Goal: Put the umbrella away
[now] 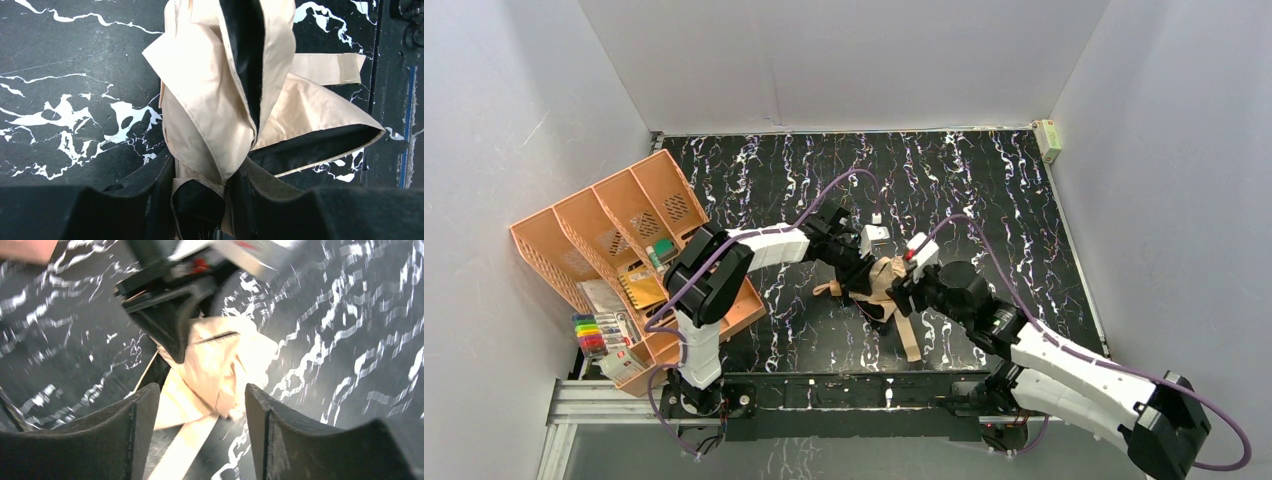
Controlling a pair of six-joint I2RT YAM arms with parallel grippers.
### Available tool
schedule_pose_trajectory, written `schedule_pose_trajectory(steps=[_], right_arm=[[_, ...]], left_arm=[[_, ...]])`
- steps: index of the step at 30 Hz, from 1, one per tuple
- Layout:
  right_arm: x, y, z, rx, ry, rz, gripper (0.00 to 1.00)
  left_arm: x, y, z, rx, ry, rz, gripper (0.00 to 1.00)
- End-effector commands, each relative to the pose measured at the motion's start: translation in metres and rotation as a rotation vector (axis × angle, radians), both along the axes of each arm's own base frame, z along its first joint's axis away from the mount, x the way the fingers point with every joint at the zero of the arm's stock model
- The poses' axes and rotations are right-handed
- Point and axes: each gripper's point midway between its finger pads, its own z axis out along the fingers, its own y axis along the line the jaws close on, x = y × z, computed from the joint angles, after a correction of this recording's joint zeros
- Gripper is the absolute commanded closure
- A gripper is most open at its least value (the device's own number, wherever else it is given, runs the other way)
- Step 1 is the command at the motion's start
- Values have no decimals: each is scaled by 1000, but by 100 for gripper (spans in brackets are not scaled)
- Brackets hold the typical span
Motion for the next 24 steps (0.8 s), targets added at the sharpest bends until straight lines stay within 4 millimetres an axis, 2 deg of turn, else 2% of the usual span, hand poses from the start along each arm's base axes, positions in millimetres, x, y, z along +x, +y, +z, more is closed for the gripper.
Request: schedule_pose_trajectory(steps=[1, 4, 7, 13, 18, 21, 24], right_arm=[[5, -33, 9, 221, 357, -500, 34], [-9, -50, -8, 221, 558, -716, 38], [-32, -63, -34, 113, 727, -858, 38], [-64, -67, -80, -108, 928, -923, 33], [-75, -65, -98, -177, 1010, -969, 28], [-79, -56, -102, -149, 1040, -945, 28], [-80, -58, -106, -151, 1039, -961, 30]], left_arm=[[-3, 56, -54, 290, -2, 116, 100], [-4, 59, -55, 303, -3, 131, 100], [-3, 61, -54, 309, -11, 143, 100], [0, 63, -52, 319, -25, 156, 100], [2, 66, -53, 338, -28, 176, 100], [3, 68, -52, 347, -30, 189, 100], [1, 68, -51, 347, -29, 192, 100]])
